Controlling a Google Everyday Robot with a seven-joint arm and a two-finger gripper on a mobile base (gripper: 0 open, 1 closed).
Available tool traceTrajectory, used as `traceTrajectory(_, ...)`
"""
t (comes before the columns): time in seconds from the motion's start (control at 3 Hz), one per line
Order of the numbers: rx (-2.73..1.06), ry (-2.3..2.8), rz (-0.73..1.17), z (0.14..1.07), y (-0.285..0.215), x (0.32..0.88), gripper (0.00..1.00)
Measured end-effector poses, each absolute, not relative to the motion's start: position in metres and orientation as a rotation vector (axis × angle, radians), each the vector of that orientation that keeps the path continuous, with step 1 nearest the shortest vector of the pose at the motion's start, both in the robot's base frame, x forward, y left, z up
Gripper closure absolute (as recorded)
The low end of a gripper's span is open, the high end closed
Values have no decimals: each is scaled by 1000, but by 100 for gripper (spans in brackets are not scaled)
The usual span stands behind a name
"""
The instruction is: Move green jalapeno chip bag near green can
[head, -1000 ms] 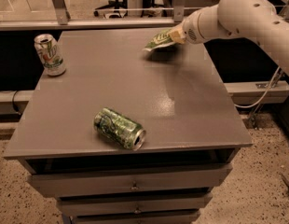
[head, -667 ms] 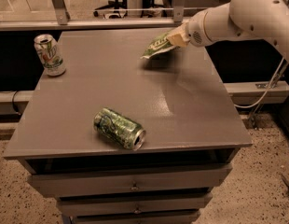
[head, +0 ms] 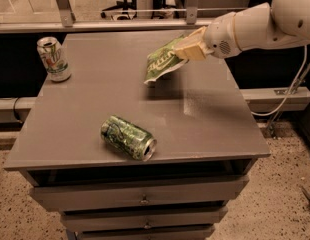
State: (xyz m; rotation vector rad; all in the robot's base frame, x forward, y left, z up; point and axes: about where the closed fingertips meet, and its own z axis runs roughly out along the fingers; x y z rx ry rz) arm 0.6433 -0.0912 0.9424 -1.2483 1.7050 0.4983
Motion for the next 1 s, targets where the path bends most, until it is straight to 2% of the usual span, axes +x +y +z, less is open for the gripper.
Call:
traceTrajectory(0.33,-1398,1593,663,945,-81,592,100)
traceTrajectory(1.0,-1564,1465,770,940,-76,550,100)
